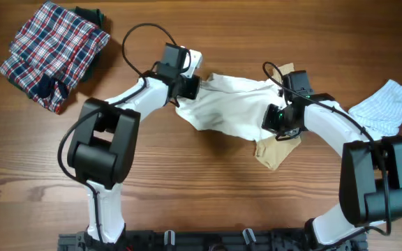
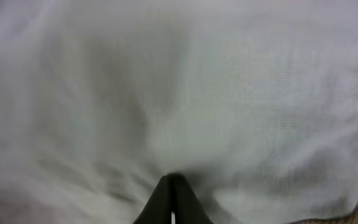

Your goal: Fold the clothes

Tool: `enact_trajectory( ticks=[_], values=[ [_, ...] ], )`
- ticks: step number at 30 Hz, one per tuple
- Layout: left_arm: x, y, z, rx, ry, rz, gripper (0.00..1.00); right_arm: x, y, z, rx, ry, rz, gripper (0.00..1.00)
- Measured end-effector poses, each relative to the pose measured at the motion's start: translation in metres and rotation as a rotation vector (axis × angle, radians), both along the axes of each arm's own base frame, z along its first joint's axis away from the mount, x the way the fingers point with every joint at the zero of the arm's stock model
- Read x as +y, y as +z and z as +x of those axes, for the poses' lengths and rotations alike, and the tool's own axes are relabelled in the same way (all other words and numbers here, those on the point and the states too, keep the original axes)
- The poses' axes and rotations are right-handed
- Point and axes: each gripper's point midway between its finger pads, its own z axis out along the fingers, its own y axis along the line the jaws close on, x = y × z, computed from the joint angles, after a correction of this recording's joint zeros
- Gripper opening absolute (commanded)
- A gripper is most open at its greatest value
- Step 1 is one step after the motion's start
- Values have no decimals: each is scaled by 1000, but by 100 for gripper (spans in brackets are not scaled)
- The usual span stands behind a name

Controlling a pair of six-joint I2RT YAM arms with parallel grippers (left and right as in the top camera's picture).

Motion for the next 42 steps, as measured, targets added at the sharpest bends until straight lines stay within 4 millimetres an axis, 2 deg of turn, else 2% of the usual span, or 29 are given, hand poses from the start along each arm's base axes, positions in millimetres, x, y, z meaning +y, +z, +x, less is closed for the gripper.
enact_trajectory(
  ticks=[6, 10, 13, 14, 23, 28, 30, 34, 35, 37, 38, 39, 40, 42],
  values=[
    [18, -1, 29, -71, 46, -44, 15, 0, -1, -10, 42, 3, 0, 4],
    [47, 0, 48, -117, 120, -19, 19, -1, -1, -17, 70, 9, -20, 4],
    [64, 0, 53, -123, 158, -4, 20, -1, -1, -17, 72, 10, -23, 4],
    [75, 0, 57, -127, 181, 1, 21, -1, -1, -17, 72, 11, -24, 4],
    [109, 2, 68, -158, 267, 49, 26, -1, -1, -17, 71, 11, -25, 4],
    [113, 10, 56, -118, 272, 77, 23, -1, -1, -16, 67, 11, -24, 4],
    [109, 19, 47, -96, 262, 83, 23, 0, -1, -15, 63, 11, -23, 4],
    [90, 50, 24, -70, 214, 89, 23, 0, 0, -10, 42, 10, -23, 4],
    [87, 54, 17, -57, 204, 90, 23, 0, 0, -9, 39, 10, -22, 7],
    [71, 68, -3, -15, 162, 75, 25, 0, 0, -7, 30, 11, -21, 21],
    [65, 73, -9, -11, 146, 63, 26, 1, 0, -6, 25, 13, -15, 49],
    [51, 81, -18, 0, 115, 37, 27, 4, 1, -4, 18, 16, -5, 69],
    [42, 83, -24, 14, 92, 22, 29, 7, 2, -1, 6, 15, 13, 82],
    [28, 78, -38, 58, 51, 12, 30, 16, 7, 3, -16, 30, 53, 94]
  ],
)
